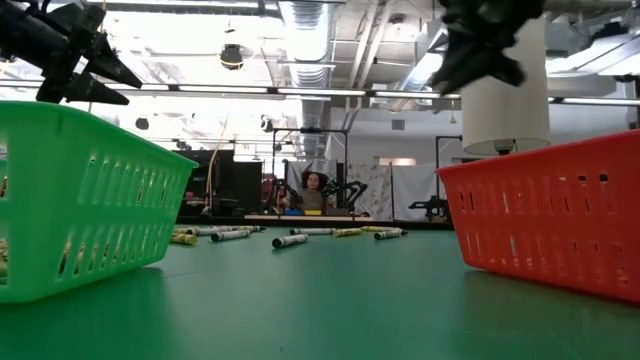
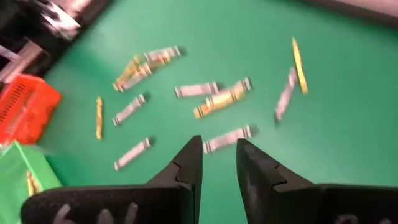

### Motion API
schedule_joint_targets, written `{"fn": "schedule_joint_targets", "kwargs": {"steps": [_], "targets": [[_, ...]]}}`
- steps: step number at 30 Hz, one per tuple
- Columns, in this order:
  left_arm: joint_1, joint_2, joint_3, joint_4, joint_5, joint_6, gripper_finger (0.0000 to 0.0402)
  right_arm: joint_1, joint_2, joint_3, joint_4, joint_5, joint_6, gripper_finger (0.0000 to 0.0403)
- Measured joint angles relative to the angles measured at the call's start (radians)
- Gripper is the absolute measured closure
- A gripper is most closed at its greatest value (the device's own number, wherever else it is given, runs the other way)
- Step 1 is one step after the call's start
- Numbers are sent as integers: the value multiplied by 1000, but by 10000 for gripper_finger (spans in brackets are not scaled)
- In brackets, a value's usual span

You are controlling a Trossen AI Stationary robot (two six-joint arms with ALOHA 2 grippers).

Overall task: Sort crayons
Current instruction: Put the black crayon into the red bin

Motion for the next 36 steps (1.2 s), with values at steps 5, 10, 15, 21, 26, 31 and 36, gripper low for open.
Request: {"fn": "schedule_joint_targets", "kwargs": {"steps": [5, 10, 15, 21, 26, 31, 36], "targets": [[0, 0, 0, 0, 0, 0, 178, -88, 65, 53, 77, -15, -221, 310], [0, 0, 0, 0, 0, 0, 178, -140, 154, 128, 79, -55, -397, 310], [0, 0, 0, 0, 0, 0, 178, -158, 272, 202, 107, -90, -566, 310], [0, 0, 0, 0, 0, 0, 178, -159, 430, 282, 193, -107, -786, 310], [0, 0, 0, -1, 0, 0, 178, -159, 559, 376, 246, -168, -878, 310], [0, 0, 0, -1, 0, 0, 178, -158, 680, 484, 252, -234, -988, 310], [0, 0, 0, -1, 0, 1, 178, -158, 807, 594, 269, -295, -1087, 310]]}}
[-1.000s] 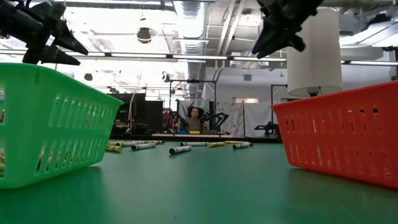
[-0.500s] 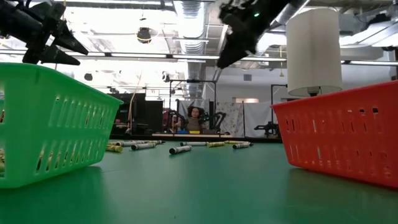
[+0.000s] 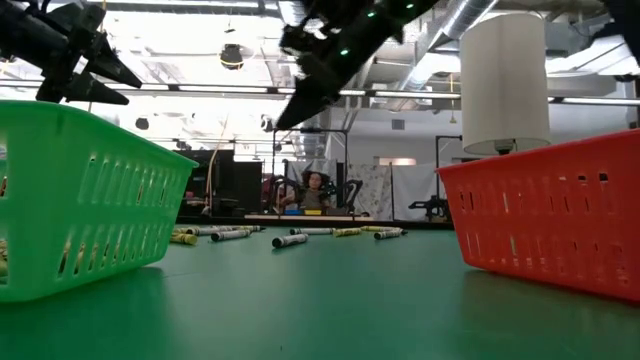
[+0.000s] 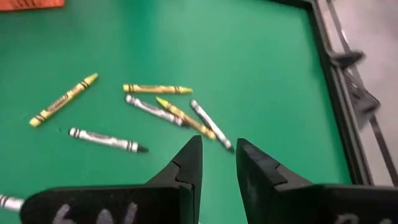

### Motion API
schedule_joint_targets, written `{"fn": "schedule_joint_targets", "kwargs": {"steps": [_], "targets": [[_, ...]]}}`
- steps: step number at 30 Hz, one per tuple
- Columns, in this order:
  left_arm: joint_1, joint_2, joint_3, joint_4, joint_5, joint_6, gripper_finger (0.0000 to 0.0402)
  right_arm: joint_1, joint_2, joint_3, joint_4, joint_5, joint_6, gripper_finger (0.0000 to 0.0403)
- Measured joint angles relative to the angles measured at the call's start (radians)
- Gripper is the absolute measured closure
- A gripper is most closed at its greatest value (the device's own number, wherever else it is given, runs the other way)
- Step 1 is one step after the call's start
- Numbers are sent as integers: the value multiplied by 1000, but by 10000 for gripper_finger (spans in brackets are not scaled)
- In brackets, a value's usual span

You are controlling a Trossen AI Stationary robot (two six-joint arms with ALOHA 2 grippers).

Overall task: Sort crayons
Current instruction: Put the black crayon into the red bin

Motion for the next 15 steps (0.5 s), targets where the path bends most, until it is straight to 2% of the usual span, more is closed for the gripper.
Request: {"fn": "schedule_joint_targets", "kwargs": {"steps": [12, 15], "targets": [[0, 0, 0, 0, 0, 0, 178, -7, 286, 283, 8, -31, -134, 310], [0, 0, 0, 0, -1, 5, 178, -7, 329, 319, 9, -74, -177, 310]]}}
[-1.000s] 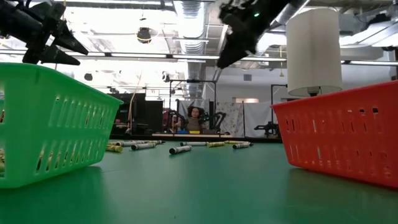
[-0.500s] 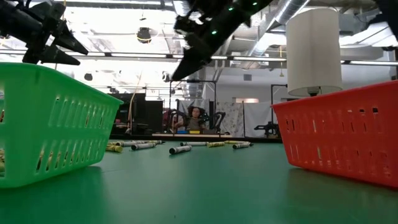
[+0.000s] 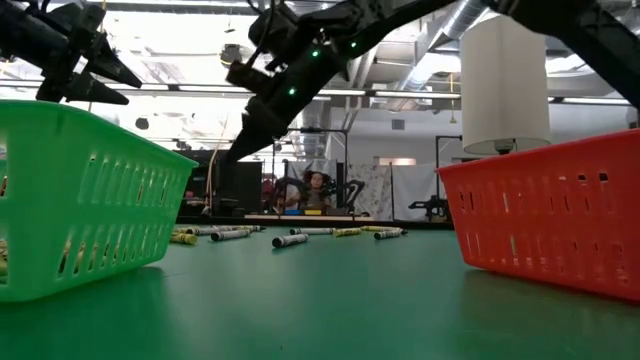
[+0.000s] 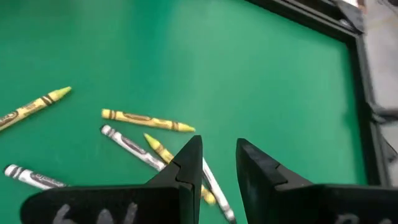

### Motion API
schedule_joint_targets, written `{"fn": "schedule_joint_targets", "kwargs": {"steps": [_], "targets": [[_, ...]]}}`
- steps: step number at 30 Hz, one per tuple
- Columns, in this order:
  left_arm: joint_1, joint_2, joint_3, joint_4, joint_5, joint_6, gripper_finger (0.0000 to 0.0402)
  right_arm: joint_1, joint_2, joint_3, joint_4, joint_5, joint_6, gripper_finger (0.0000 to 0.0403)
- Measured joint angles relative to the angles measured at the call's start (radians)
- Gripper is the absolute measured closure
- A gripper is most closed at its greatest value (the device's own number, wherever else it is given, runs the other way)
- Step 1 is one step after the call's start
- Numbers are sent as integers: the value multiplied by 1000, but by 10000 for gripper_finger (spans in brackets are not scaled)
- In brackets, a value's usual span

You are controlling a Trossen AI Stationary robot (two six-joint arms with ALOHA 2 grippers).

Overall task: Sort crayons
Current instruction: Put the black crayon into the red bin

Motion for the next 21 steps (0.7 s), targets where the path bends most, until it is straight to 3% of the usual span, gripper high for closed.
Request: {"fn": "schedule_joint_targets", "kwargs": {"steps": [12, 21], "targets": [[0, 0, 0, 0, 0, 0, 178, -26, 153, 77, 5, -24, 75, 310], [0, 0, 0, 0, 0, 0, 178, -75, 156, 77, 6, -25, 141, 310]]}}
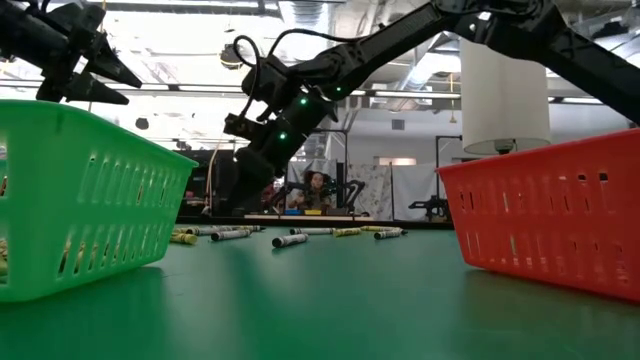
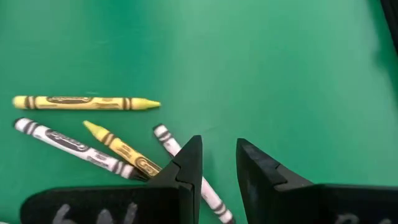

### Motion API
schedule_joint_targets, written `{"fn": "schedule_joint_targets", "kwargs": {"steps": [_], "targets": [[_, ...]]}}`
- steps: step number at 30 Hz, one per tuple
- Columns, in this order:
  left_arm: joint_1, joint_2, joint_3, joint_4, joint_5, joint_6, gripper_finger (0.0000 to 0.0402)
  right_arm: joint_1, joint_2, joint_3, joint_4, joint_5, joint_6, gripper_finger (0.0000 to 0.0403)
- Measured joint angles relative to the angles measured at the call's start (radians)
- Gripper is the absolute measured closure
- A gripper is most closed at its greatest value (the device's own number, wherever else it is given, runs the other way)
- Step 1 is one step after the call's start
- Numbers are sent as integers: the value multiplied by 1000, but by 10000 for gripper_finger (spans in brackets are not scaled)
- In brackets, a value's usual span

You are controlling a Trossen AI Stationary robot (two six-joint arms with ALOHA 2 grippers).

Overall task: Sort crayons
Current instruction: Put the black crayon into the red bin

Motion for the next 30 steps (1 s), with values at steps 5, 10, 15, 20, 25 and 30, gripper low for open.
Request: {"fn": "schedule_joint_targets", "kwargs": {"steps": [5, 10, 15, 20, 25, 30], "targets": [[0, 0, 0, 0, 0, 0, 178, -10, 0, 0, -46, -5, 7, 310], [0, 0, 0, 0, -5, 0, 178, -11, 0, 0, -70, -7, 18, 310], [0, 0, 0, 0, -5, -5, 178, -13, 0, 0, -83, -5, 26, 313], [0, 0, 0, 0, -5, -6, 178, -22, 0, 0, -89, 16, 71, 322], [0, 0, 0, 0, -4, -6, 178, -23, 19, -2, -110, 20, 113, 327], [0, 0, 0, -1, 0, -7, 178, -20, 48, 3, -112, 26, 123, 327]]}}
